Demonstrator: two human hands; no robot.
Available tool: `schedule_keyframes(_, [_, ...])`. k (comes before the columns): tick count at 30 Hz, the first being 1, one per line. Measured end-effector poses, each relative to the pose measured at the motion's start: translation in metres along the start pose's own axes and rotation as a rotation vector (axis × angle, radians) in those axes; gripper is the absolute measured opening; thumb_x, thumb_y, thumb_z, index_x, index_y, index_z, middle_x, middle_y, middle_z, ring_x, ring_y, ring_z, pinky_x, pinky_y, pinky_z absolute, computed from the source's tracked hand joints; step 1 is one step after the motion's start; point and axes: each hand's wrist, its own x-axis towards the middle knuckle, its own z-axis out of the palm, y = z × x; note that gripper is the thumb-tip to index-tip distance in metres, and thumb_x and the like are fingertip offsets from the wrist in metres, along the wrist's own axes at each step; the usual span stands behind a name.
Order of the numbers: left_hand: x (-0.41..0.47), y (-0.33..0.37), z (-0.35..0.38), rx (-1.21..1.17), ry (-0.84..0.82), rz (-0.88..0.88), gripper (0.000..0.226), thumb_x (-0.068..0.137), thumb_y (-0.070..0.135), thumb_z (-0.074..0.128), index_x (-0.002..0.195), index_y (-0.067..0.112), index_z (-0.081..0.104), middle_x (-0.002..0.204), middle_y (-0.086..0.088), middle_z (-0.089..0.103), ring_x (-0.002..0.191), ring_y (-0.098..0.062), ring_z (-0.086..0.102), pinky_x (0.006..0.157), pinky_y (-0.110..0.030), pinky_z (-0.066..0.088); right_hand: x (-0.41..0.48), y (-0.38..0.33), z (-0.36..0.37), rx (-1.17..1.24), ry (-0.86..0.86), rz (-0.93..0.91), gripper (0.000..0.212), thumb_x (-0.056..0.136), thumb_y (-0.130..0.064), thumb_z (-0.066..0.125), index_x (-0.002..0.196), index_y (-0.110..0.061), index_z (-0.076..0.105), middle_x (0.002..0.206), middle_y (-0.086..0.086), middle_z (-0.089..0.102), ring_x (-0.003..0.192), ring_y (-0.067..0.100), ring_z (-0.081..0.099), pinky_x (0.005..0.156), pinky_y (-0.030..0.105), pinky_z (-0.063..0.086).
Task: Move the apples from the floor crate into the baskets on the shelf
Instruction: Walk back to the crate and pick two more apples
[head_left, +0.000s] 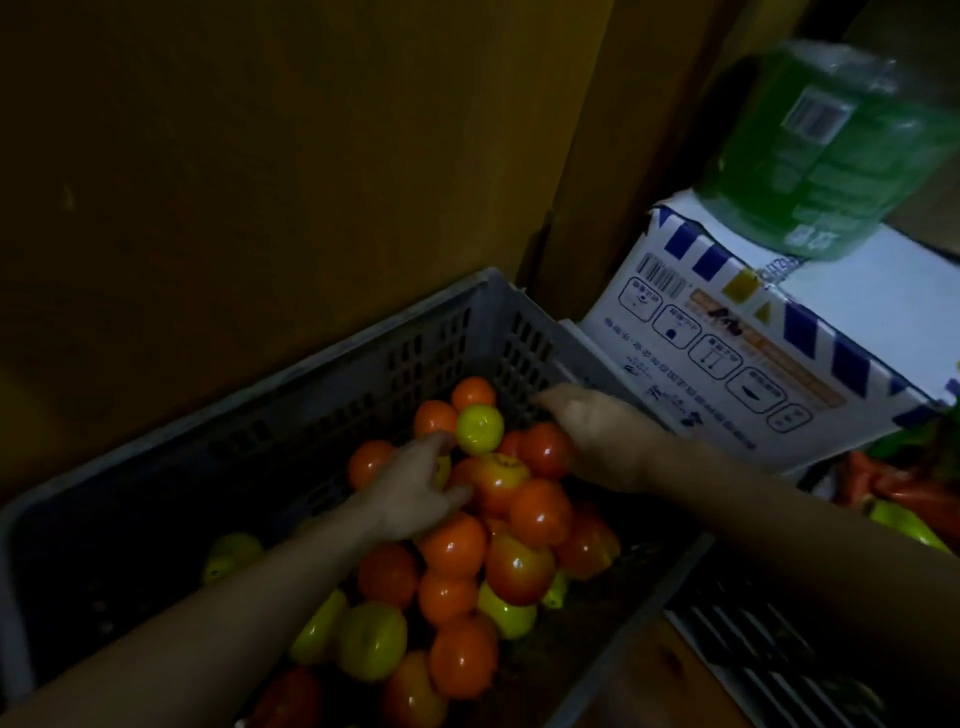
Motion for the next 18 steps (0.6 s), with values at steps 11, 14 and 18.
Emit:
schedule_keyframes(11, [0.038,-0.003,0.05,-0.008,-0.008,0.034,0.087,0.074,0.046,0.081,0.146,0.02,0.041,0.14,-0.004,0.052,0.129,-0.02,0.049,0.105,-0.034,0.043,0.026,0.023,0.063,-0.48,0.028,-0.158,0.062,0.082,-0.021,0.072,0.139,-0.005,0.053,0.127,0.018,0.062,0.106,0.037,0.064,0.072,0.045,0.058])
schedule_keyframes(14, [0.037,-0.01,0.058,-0.046,-0.013,0.045,0.086,0.072,0.045,0.082,0.145,0.021,0.042,0.137,-0.002,0.053,0.127,-0.019,0.049,0.103,-0.033,0.043,0.032,0.026,0.074,-0.546,0.108,-0.202,0.051,0.074,-0.024,0.076,0.122,-0.007,0.066,0.108,0.015,0.069,0.087,0.032,0.068,0.063,0.037,0.053])
schedule_keyframes(18, [0.034,-0.013,0.063,-0.179,-0.02,0.009,0.09,0.061,0.055,0.079,0.139,0.024,0.046,0.129,0.001,0.056,0.117,-0.015,0.056,0.097,-0.035,0.049,0.035,0.024,0.074,-0.575,0.125,-0.196,0.03,0.081,-0.028,0.061,0.108,-0.016,0.069,0.099,0.009,0.069,0.083,0.028,0.066,0.068,0.035,0.047])
